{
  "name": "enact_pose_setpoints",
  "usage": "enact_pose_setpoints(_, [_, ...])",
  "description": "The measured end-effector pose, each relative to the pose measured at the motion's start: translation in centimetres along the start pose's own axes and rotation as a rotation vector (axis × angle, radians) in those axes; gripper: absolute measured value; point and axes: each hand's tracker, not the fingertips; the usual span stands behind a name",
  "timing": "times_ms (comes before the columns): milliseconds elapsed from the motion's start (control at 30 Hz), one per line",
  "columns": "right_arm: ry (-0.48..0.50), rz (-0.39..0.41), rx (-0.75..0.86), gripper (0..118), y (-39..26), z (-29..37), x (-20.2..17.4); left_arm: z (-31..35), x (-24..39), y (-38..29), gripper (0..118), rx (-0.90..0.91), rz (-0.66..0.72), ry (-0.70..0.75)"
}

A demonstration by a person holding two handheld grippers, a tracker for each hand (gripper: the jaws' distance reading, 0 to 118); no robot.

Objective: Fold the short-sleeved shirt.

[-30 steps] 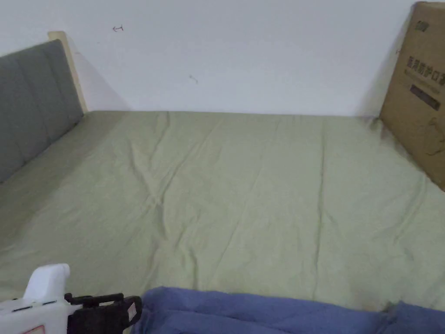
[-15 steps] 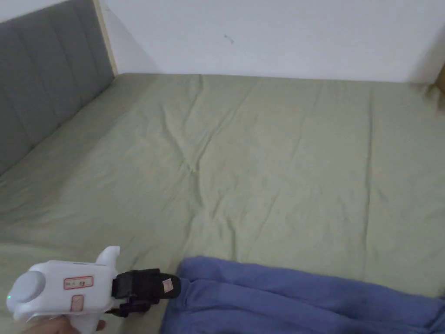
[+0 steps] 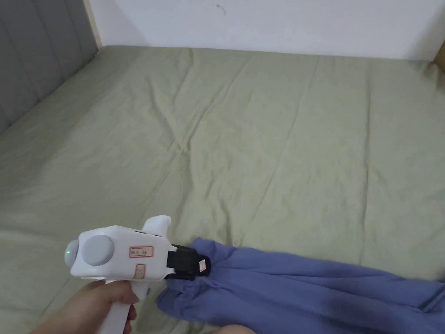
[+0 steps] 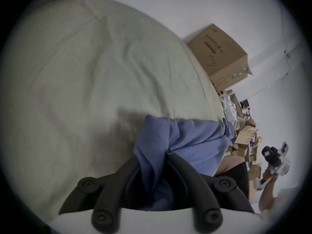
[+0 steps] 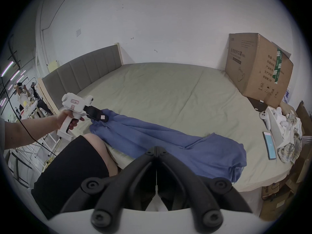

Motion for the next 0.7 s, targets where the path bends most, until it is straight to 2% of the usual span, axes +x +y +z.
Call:
enact_pose_setpoints(33, [0.005, 0.006, 0.001, 0, 0.1, 0.0, -0.1, -0.5, 0.0, 0.2, 9, -0.052, 0.012, -0.081])
enact_pose_setpoints(167, [0.015, 0.030, 0.012, 0, 0.2, 0.5, -0.8, 1.0, 0.0, 0.7, 9, 0.007, -0.009, -0.037])
enact_pose_setpoints(267, [0.005, 0.045, 0.016, 0, 0.2, 0.9, -0.8, 3.5, -1.3, 1.7, 8, 0.054, 0.073, -0.027])
enact_pose_setpoints(400, [0.022, 0.053, 0.031, 0, 0.5, 1.6, -1.0, 7.9, -4.4, 3.9, 8, 0.028, 0.004, 0.177])
enact_pose_setpoints(467, [0.061, 0.063, 0.061, 0, 0.7, 1.8, -1.1, 10.9, -5.5, 4.8, 8, 0.033, 0.058, 0.245])
enact_pose_setpoints(567, [0.092, 0.082, 0.077, 0, 1.0, 1.6, -1.5, 15.7, -4.4, 4.8, 9, 0.049, 0.100, 0.319])
enact_pose_setpoints(700, [0.145, 0.082, 0.090, 0, 1.3, 0.6, -1.6, 18.3, 3.2, 4.4, 8, 0.054, 0.006, 0.241])
